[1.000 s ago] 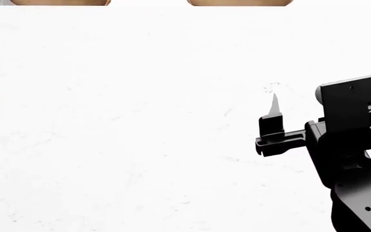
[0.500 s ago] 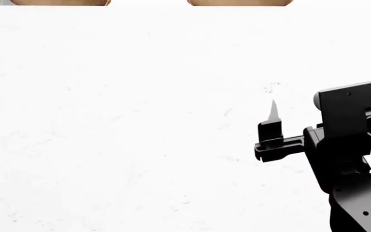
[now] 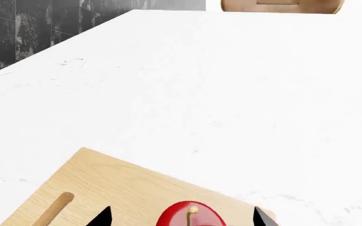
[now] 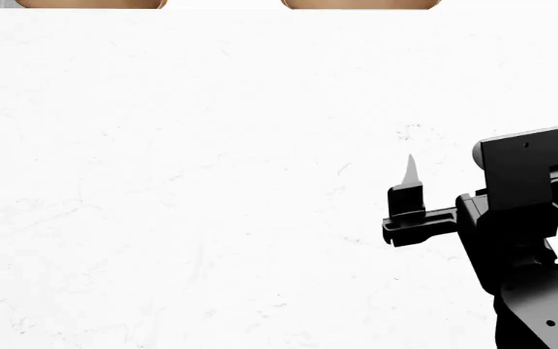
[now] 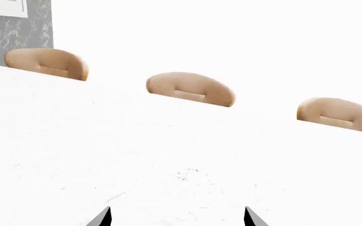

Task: Place the cherry and the sweet potato on separate cutting boards.

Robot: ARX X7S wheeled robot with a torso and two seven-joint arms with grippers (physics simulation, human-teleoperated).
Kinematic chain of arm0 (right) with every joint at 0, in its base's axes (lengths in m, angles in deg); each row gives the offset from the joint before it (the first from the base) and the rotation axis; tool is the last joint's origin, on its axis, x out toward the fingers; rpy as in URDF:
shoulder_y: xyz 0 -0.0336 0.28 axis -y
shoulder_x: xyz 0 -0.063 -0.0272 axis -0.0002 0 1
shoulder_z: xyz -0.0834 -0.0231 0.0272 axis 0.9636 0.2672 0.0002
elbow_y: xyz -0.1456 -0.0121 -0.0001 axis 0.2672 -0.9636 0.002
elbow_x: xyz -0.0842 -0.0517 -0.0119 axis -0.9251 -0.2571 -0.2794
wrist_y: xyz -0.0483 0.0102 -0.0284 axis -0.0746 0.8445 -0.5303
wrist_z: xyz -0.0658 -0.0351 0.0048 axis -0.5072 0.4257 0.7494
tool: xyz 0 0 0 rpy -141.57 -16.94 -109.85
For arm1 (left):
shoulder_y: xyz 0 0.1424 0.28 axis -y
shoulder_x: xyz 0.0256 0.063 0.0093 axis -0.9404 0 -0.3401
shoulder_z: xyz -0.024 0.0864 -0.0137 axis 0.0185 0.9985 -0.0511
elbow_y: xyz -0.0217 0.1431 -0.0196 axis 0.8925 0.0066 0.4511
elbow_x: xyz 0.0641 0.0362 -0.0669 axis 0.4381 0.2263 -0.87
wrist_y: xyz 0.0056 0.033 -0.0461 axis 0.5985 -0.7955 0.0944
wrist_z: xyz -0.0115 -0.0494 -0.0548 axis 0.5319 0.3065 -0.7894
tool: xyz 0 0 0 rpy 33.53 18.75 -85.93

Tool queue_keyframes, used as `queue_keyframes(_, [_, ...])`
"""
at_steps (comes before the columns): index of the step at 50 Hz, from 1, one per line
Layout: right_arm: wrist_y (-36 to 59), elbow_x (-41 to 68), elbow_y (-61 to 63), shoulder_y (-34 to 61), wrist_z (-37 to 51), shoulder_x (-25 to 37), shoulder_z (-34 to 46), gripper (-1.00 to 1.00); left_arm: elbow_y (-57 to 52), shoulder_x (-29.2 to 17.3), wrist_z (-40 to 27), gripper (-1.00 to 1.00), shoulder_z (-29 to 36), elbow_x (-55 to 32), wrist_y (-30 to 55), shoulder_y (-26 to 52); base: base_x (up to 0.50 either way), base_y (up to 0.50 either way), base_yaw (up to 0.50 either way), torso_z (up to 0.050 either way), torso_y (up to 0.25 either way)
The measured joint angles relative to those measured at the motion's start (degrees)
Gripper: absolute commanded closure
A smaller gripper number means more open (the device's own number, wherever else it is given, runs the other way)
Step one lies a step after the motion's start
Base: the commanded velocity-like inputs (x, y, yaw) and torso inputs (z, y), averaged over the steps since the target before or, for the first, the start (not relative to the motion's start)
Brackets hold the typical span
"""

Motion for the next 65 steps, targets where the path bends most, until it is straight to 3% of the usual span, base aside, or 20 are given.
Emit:
queue_keyframes(19, [0.76, 0.50, 1.87, 0.90, 0.60, 0.86, -0.61, -1.00, -20.20, -0.67, -0.79, -1.00, -0.28, -6.14, 13.08, 4.10, 0.00, 0.00, 0.00, 0.000, 0.000])
queue_keyframes(35, [2.69, 1.19, 5.23, 3.09, 2.17, 2.40, -1.54, -1.00, -34.68, 3.17, 0.60, -1.00, 2.46, -15.02, 24.70, 10.38, 0.00, 0.00, 0.00, 0.000, 0.000])
queue_keyframes(51, [6.86, 2.52, 6.74, 9.36, 2.81, 1.98, -2.50, -1.00, -39.45, 7.04, 1.19, -1.00, 4.49, -20.47, 30.08, 15.70, 0.00, 0.00, 0.00, 0.000, 0.000])
queue_keyframes(65, [11.87, 3.34, 6.77, 17.67, 1.80, 0.98, -2.89, -1.00, -35.83, 8.59, 1.88, -1.00, 8.88, -19.62, 29.86, 23.45, 0.00, 0.00, 0.00, 0.000, 0.000])
